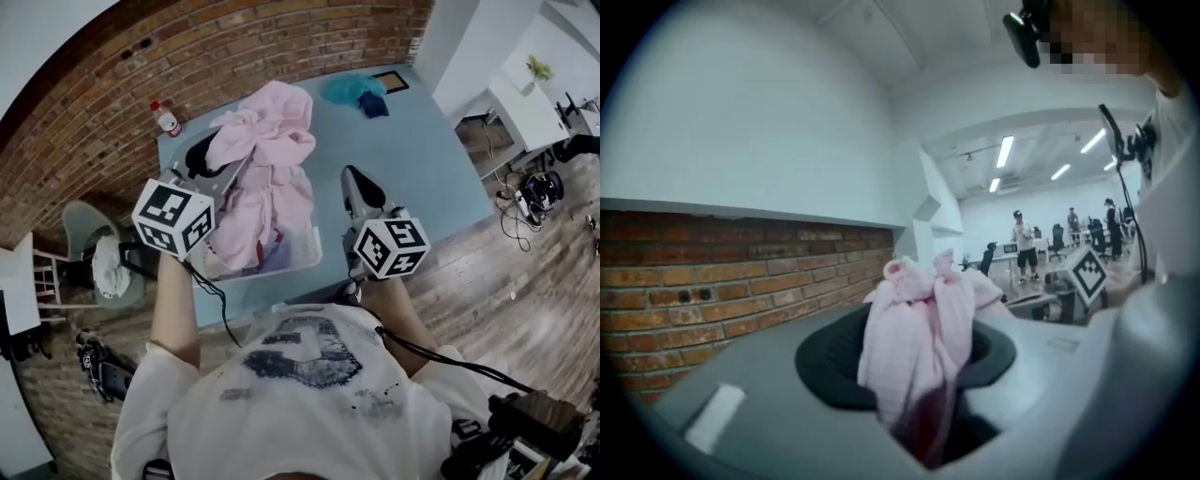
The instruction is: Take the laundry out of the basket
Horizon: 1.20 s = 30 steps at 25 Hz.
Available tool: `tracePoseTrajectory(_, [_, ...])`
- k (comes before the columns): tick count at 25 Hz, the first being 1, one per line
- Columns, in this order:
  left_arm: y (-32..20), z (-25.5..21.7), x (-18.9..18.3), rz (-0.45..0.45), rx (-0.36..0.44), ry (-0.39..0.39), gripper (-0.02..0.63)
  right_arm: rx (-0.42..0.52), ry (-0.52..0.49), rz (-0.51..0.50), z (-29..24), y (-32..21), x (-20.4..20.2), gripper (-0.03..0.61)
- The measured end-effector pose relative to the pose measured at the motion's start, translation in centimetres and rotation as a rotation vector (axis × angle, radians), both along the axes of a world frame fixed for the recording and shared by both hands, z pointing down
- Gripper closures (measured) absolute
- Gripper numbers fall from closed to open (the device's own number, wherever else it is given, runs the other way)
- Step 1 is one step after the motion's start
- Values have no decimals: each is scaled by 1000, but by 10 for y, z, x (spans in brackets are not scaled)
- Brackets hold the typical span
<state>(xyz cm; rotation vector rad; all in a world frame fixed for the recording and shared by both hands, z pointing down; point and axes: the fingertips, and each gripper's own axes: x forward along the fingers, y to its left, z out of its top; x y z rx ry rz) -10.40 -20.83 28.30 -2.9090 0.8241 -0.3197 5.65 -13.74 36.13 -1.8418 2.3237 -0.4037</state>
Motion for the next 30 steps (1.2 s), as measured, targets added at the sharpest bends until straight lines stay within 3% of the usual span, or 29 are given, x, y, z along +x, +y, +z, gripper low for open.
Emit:
tracePoseTrajectory(10, [11, 0, 112, 85, -6, 34, 433, 19, 35, 48, -14, 5, 91, 581])
tracePoseTrajectory(21, [19, 47, 256, 160, -77, 14, 433, -19, 48, 145, 7, 27, 223, 581])
tracePoseTrajectory(30, [27, 129, 320, 88, -149, -71, 433, -111, 82, 195, 57, 44, 290, 581])
